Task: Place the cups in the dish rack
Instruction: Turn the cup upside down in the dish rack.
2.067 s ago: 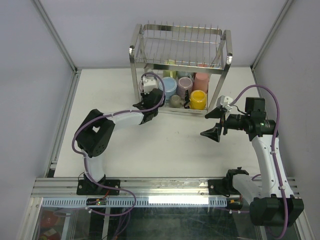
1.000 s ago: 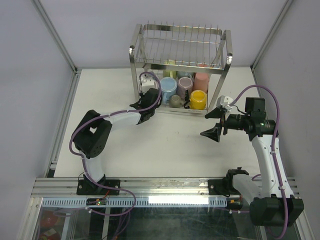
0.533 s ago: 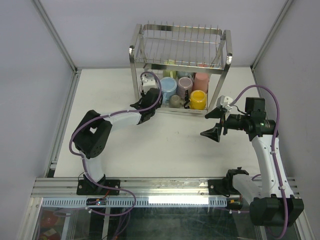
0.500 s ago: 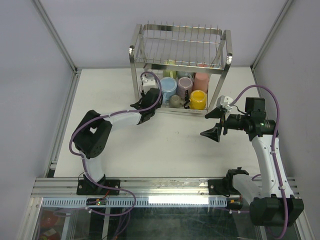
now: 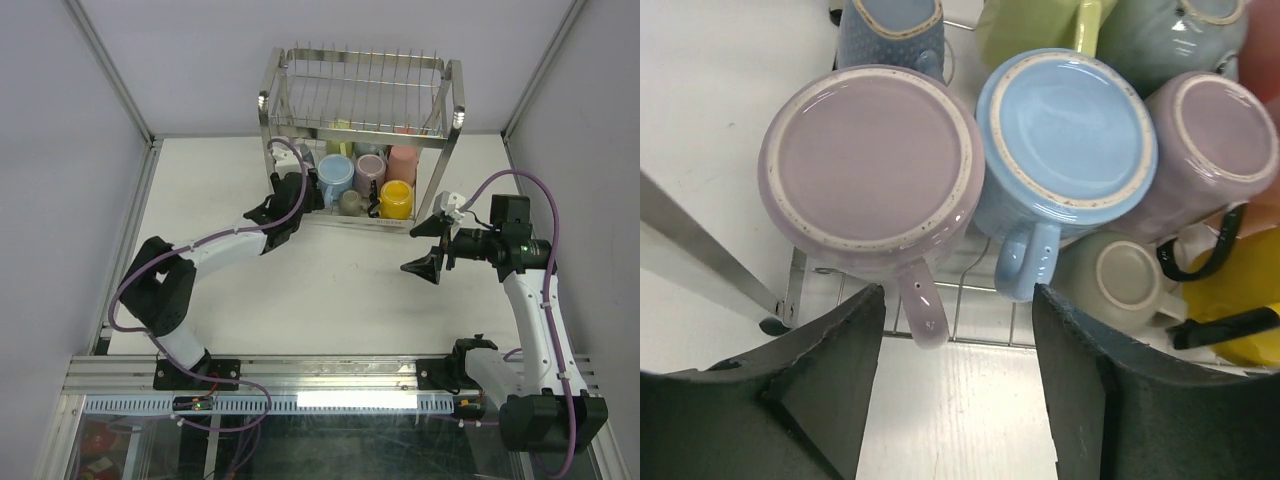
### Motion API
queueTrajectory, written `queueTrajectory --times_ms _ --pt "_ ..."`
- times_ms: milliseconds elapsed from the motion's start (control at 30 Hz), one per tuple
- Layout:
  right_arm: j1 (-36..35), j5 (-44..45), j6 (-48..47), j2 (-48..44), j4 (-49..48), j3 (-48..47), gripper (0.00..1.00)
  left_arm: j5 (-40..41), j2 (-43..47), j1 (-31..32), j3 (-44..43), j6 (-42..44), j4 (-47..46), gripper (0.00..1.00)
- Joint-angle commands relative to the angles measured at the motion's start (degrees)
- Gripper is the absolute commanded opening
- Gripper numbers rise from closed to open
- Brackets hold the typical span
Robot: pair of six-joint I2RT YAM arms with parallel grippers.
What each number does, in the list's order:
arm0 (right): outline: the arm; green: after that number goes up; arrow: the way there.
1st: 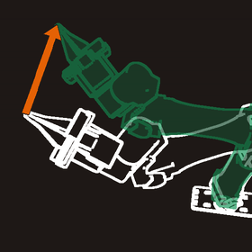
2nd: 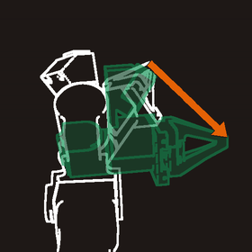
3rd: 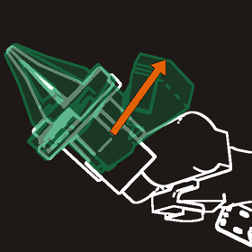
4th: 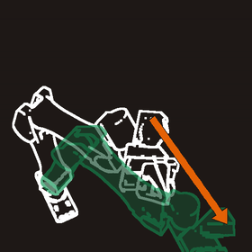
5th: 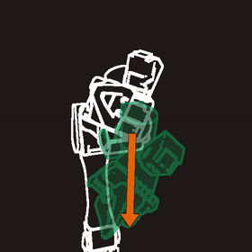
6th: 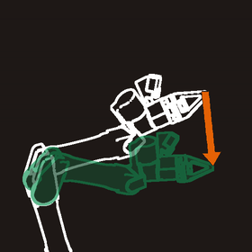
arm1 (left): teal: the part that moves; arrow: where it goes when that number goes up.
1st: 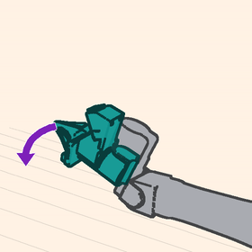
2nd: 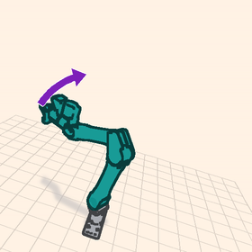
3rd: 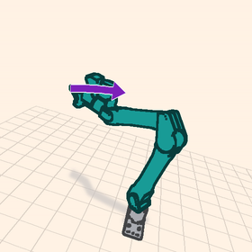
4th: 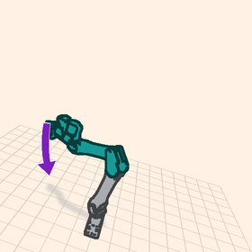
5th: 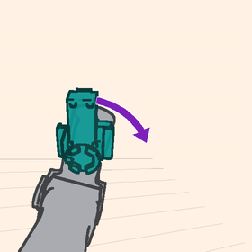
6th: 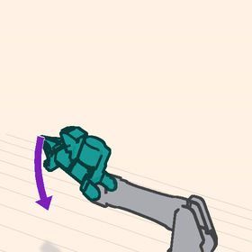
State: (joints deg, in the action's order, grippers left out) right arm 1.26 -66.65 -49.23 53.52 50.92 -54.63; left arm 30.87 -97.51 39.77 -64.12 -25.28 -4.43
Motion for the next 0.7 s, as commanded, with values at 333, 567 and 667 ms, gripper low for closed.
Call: queueTrajectory --times_ms 333,567,667 --pt "0.2 -0.4 -0.5 -0.8 -0.7 -0.8 0.91 -24.0 18.3 0.3 15.7 8.0 -9.0 0.79" --pt "1.5 6.4 10.2 -0.8 -7.6 -1.0 0.91 -30.2 29.9 -0.1 27.8 7.1 -16.0 0.99" --pt "2.9 13.5 17.4 -1.1 -13.0 -1.3 0.94 -36.6 34.1 -3.4 29.8 6.2 -16.8 0.99"
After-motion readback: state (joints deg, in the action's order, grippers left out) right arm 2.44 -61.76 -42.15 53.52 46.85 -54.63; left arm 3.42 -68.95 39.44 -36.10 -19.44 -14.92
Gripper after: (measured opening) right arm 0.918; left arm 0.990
